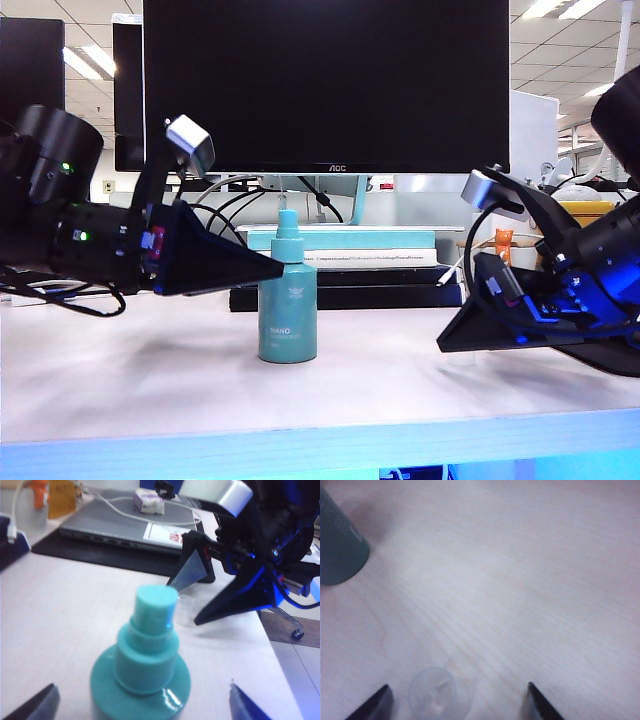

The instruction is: Pick up the sprayer with the left hand, pick up its lid with the right hand then put the lid on the sprayer.

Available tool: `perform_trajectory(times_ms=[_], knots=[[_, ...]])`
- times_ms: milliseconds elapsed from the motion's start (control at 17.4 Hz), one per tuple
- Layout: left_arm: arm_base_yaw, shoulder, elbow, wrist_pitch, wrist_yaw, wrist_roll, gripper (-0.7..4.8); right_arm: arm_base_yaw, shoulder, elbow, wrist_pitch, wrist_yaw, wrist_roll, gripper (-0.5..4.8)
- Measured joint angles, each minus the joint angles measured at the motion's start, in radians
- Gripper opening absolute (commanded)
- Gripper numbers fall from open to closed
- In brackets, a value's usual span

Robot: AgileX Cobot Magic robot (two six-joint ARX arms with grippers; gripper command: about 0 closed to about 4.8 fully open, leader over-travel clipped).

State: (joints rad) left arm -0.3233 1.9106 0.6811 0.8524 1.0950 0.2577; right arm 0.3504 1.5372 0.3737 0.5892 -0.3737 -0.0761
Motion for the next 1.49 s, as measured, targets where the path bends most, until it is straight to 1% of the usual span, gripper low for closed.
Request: perform_trajectory(times_ms=[115, 230, 287, 402, 460, 517, 575, 632, 690, 862, 977, 1092, 1207, 1437, 1494], knots=[[-0.003, 0.001, 0.0, 0.001, 0.0, 0.008, 4.79, 0.0, 0.005, 0.002, 0.016, -0.002, -0.001, 3.08], [-0.009, 0.005, 0.0, 0.001, -0.004, 0.015, 4.79, 0.0, 0.006, 0.002, 0.032, -0.001, 0.0, 2.97], [-0.011, 0.008, 0.0, 0.0, -0.006, 0.016, 4.54, 0.0, 0.011, 0.005, 0.04, -0.002, 0.0, 2.61], [-0.016, 0.014, 0.0, 0.001, -0.018, 0.018, 4.53, 0.0, 0.024, 0.016, 0.052, -0.003, 0.002, 2.51], [-0.016, 0.018, 0.0, 0.0, -0.019, 0.018, 4.47, 0.0, 0.031, 0.016, 0.054, -0.005, 0.003, 2.26], [-0.015, 0.02, 0.0, 0.0, -0.021, 0.018, 3.91, 0.0, 0.041, 0.016, 0.054, -0.01, 0.009, 1.97], [-0.015, 0.022, 0.0, 0.001, -0.022, 0.019, 3.65, 0.0, 0.056, 0.018, 0.051, -0.017, 0.018, 1.96], [-0.015, 0.022, 0.0, 0.001, -0.022, 0.018, 3.58, 0.0, 0.063, 0.02, 0.051, -0.024, 0.018, 1.41], [-0.015, 0.022, 0.0, 0.001, -0.022, 0.018, 3.22, 0.0, 0.067, 0.025, 0.053, -0.027, 0.023, 0.8], [-0.015, 0.022, 0.0, 0.001, -0.023, 0.018, 3.08, 0.0, 0.067, 0.026, 0.08, -0.028, 0.024, 0.8], [-0.015, 0.022, 0.0, 0.001, -0.023, 0.018, 3.08, 0.0, 0.067, 0.029, 0.118, -0.028, 0.043, 0.75], [-0.015, 0.022, 0.0, 0.001, -0.023, 0.018, 3.08, 0.0, 0.067, 0.029, 0.121, -0.028, 0.057, 0.75], [-0.015, 0.022, 0.0, 0.001, -0.023, 0.018, 3.08, 0.0, 0.044, 0.031, 0.136, -0.06, 0.109, 0.75], [-0.018, 0.022, 0.0, 0.001, -0.024, 0.018, 3.08, 0.0, -0.069, 0.106, 0.152, -0.134, 0.217, 0.76], [-0.028, 0.022, 0.0, 0.0, -0.025, 0.018, 3.09, 0.0, -0.094, 0.146, 0.12, -0.186, 0.258, 0.76]])
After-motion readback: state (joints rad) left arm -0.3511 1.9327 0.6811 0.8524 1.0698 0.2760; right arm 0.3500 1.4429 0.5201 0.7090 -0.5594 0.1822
